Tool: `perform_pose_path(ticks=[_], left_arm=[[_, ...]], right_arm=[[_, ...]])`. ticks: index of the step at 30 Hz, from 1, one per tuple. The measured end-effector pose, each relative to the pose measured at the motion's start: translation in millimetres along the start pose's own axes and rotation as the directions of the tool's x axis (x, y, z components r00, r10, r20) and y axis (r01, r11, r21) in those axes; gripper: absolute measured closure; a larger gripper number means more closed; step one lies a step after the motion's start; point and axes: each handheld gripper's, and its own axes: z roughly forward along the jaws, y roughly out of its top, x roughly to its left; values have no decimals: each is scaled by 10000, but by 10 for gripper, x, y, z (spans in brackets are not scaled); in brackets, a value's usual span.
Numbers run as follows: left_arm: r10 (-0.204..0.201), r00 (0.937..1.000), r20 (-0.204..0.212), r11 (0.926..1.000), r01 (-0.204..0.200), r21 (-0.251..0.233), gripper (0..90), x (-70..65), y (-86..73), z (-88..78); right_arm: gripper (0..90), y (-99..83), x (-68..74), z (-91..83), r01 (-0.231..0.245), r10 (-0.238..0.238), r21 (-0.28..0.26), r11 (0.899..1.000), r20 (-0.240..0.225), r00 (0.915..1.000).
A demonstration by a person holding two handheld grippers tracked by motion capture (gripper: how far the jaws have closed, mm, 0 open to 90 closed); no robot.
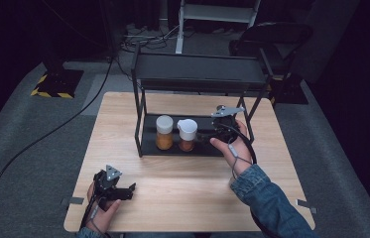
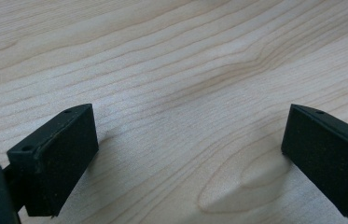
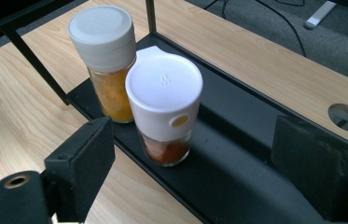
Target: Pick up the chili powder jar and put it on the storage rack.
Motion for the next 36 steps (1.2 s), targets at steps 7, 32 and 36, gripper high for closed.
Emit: perform_pose_path(ticks=[7,32,36], left_arm=[[2,10000,-1,10000,-2,2,34,0,0,0],[6,10000,0,10000,-6,3,33,1,0,0],[4,10000,0,10000,-4,3,33,0,0,0]], right_arm=[[132,-69,-44,-144,-37,38,-60,10000,36,10000],[124,-337,-168,-609,-106,105,34,9999,299,9995],[122,-390,-186,-691,-201,203,-53,9998,312,9993]])
